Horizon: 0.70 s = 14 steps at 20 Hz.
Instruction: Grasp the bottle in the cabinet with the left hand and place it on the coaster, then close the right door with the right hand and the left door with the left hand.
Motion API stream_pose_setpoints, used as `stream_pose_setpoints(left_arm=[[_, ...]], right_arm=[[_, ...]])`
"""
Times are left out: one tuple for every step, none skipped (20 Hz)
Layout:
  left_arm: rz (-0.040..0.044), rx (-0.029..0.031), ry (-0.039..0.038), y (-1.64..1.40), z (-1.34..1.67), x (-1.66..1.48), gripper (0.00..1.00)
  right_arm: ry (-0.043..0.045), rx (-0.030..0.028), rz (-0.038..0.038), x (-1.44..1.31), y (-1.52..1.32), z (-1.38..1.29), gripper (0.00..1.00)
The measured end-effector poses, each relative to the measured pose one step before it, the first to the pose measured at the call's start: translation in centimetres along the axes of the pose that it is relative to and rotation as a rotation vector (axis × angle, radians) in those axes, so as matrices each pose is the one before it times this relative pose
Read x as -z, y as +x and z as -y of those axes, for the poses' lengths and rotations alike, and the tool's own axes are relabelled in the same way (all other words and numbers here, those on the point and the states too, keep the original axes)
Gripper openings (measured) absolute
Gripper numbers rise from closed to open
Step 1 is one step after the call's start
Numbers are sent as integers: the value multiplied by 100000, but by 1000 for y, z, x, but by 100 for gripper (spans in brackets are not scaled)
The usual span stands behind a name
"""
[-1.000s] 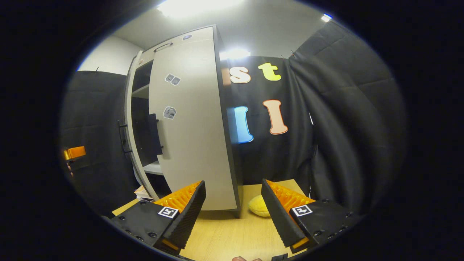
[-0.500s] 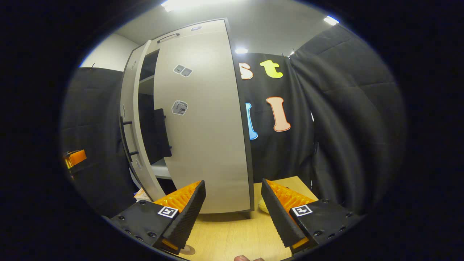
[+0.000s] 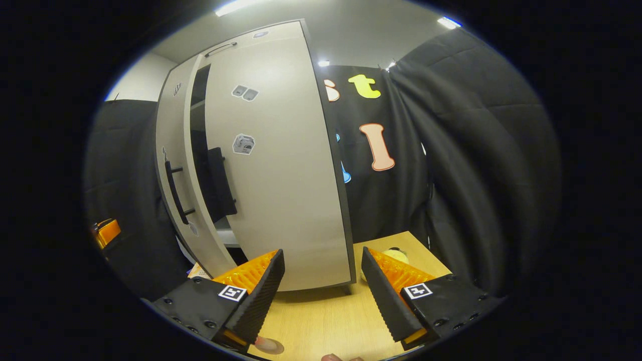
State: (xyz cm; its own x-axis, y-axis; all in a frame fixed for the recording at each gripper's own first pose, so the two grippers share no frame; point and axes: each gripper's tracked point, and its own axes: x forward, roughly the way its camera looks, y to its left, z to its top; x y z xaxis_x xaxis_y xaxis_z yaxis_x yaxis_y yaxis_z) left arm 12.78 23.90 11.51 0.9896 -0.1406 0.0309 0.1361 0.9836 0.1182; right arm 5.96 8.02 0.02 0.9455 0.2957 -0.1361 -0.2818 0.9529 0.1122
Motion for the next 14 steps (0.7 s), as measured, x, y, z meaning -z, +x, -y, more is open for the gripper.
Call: stream_pose_setpoints(left_arm=[[366,-692,-1725,7,-109,132,94],[-22,-801,-2199,15,225,161,93],[-228,-717,-1352,8,307,349,96],[-546,-1090,-390,-28,333,406,98],[-848,-1375,-136,-27,207,433,93],[-702,-925,-350,-23,290,220,93],[-444,-262,-896,-179,319,154,94],[-166,-208,-1109,-109,390,-49,100],[145,-719,-928,-41,53,24,94],[246,-710,-370,-21,134,-107,100],[83,-571,-72,118,135,-42,100],[-168,-547,269,126,235,-99,100],[179,-1252,174,203,80,-111,100],[379,-1417,45,43,352,-244,100]], right_arm=[[-28,135,174,19,-56,107,98],[-148,-331,-295,189,-22,136,98],[-65,-1064,-717,144,48,-27,98],[-360,-1436,-1210,260,23,52,98],[-450,-713,-589,44,-52,237,98],[-514,-553,178,-121,40,422,98],[-335,-900,427,-233,-11,234,98],[-332,-1113,194,-73,139,170,98],[-470,-1410,53,-236,13,203,98],[-597,-1239,-203,-116,156,179,98],[-941,-1303,-318,-193,239,233,98],[-988,-996,-578,-157,212,307,98],[-505,-896,-429,-274,148,349,98],[-77,-1304,191,-289,52,175,98]])
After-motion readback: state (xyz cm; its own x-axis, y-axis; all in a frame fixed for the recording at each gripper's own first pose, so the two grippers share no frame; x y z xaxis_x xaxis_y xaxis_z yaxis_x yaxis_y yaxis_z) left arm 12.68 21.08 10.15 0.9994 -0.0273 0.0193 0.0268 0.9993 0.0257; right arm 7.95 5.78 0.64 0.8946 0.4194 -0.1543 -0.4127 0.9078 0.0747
